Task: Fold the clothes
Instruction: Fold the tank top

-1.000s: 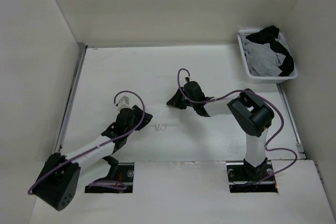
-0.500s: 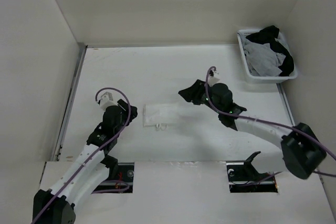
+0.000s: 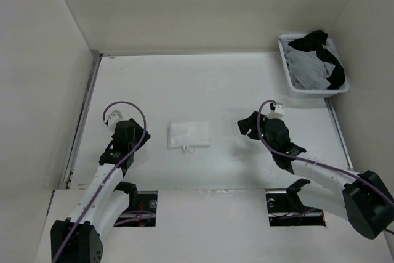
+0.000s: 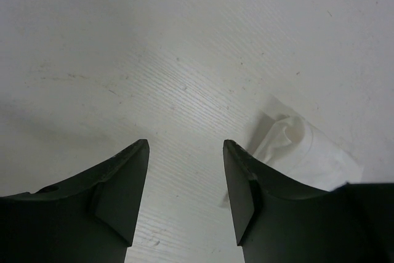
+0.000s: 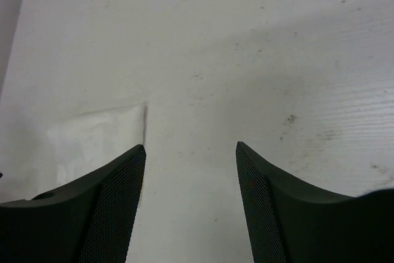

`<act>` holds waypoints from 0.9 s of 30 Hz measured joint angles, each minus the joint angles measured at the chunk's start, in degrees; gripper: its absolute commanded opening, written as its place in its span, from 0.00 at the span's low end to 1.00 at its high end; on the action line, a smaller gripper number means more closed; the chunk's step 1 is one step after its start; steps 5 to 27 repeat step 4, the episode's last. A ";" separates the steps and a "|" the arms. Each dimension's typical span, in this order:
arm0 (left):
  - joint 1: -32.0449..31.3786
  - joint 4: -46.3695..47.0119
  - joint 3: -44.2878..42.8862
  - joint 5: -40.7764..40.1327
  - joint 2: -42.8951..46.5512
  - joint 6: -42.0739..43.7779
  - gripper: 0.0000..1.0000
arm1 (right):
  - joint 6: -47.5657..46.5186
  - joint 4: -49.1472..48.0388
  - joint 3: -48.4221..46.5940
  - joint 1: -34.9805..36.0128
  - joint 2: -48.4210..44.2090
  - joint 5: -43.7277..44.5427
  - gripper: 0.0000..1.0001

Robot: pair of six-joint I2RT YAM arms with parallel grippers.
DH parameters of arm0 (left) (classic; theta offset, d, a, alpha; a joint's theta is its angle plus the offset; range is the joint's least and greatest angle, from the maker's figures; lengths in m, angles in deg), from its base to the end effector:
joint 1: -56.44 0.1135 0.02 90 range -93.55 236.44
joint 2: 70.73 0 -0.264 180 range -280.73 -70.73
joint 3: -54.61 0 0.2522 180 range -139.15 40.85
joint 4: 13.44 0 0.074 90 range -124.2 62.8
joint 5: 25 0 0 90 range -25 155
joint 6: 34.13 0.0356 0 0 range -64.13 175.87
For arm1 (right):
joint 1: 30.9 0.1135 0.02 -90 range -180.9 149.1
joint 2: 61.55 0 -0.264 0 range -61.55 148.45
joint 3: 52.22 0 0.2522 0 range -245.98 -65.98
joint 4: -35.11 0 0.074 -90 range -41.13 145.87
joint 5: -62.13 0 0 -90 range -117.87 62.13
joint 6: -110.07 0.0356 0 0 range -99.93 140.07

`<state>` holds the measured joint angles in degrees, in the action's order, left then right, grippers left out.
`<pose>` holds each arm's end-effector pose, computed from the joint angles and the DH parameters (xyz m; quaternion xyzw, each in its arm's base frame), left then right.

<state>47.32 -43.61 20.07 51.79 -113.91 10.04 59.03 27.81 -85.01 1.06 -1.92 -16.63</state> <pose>0.1607 -0.0176 0.1882 -0.3293 0.8347 -0.1060 0.4286 0.1854 0.1075 0.1910 0.1060 0.8080 0.2679 0.5140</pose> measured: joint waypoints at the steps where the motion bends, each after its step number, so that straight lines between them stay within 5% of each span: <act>1: 0.02 -0.07 -0.09 0.02 0.00 0.13 0.48 | -0.02 -0.04 0.13 -0.46 0.35 0.31 0.65; 27: 0.00 -0.42 -0.22 -0.07 0.00 0.59 0.50 | -0.04 -0.42 0.20 -1.55 1.60 0.81 0.65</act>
